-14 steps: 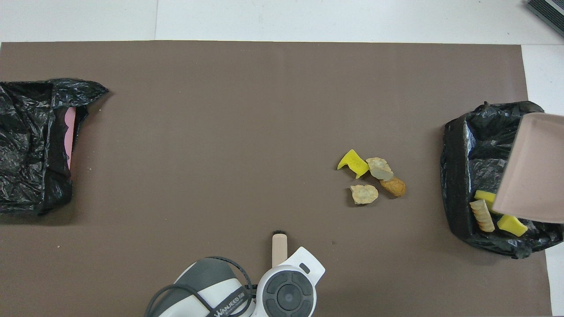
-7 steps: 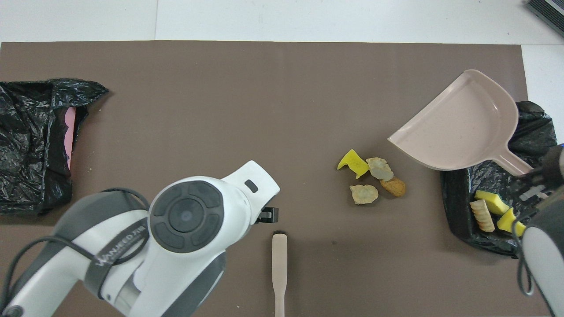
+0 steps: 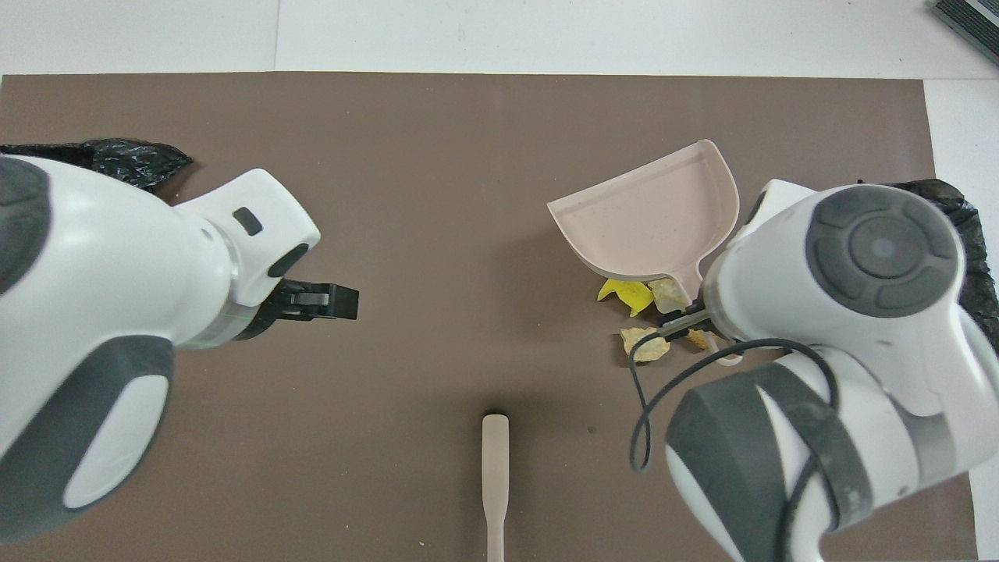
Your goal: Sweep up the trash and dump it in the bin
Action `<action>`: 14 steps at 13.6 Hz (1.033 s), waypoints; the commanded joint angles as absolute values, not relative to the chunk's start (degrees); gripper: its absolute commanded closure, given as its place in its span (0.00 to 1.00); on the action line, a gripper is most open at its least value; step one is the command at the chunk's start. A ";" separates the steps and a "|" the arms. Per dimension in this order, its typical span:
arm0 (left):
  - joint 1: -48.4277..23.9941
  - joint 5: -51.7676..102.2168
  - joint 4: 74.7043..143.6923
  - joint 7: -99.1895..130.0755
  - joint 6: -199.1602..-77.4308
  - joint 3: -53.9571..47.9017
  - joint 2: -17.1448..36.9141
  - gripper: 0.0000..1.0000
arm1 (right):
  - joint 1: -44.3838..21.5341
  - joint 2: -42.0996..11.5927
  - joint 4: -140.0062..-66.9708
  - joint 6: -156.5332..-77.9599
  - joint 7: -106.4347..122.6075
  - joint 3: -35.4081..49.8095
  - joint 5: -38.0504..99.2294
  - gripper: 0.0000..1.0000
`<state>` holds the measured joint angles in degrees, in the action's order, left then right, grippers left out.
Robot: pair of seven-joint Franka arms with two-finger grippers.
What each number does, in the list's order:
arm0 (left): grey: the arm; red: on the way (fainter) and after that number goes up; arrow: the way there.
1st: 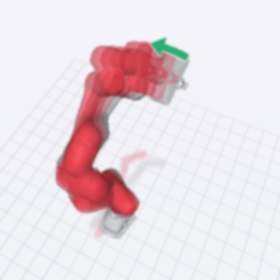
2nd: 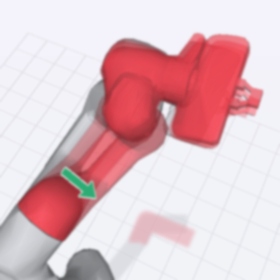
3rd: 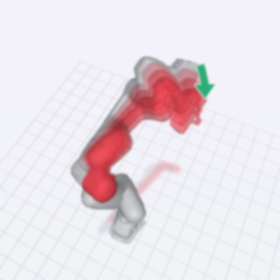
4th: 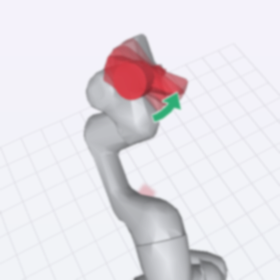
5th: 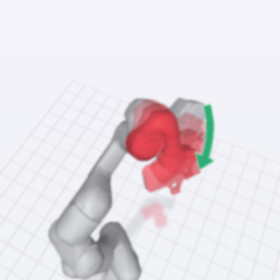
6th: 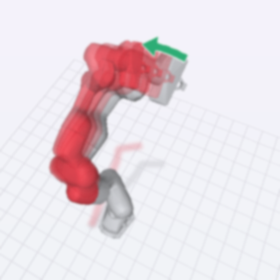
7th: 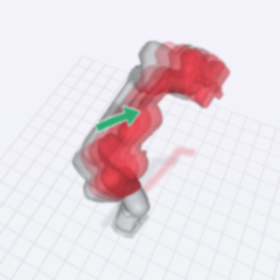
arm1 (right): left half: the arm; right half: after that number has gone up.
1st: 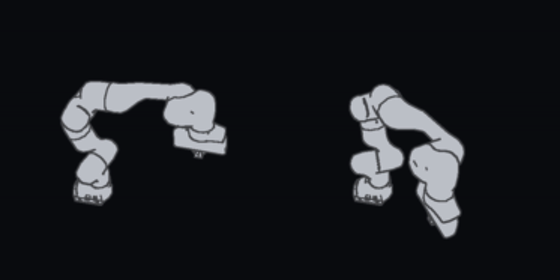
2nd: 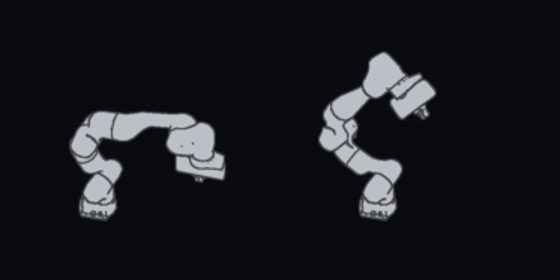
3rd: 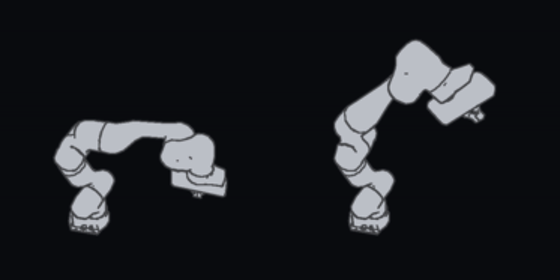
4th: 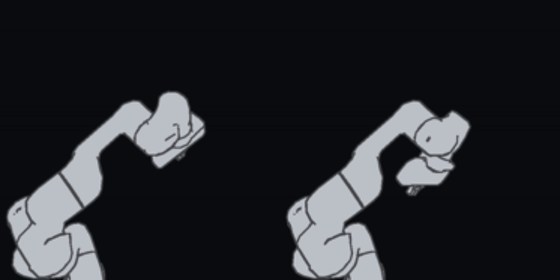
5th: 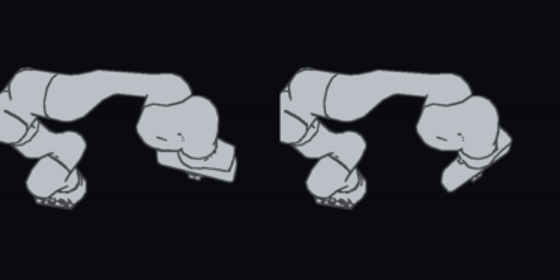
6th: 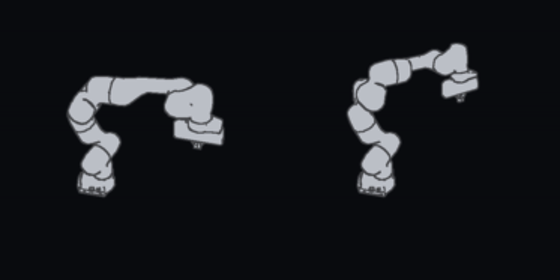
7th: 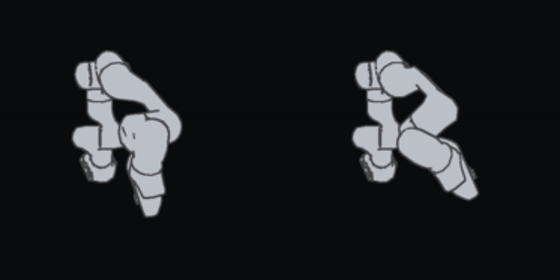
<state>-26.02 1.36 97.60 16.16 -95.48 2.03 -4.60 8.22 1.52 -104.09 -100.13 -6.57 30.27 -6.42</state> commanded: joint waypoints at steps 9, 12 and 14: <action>-10.21 2.19 85.70 0.26 -81.22 1.49 -4.05 0.00 | -7.29 -23.71 -93.26 -114.43 -37.09 29.88 -10.53 1.00; -5.39 4.47 79.39 -3.31 -77.79 1.32 -0.10 0.00 | -9.15 -26.54 -93.16 -119.52 -39.19 29.88 -13.89 1.00; -3.87 5.10 78.22 -6.58 -76.99 1.32 0.53 0.00 | -8.27 -27.24 -93.69 -122.07 -39.11 29.88 -13.01 0.91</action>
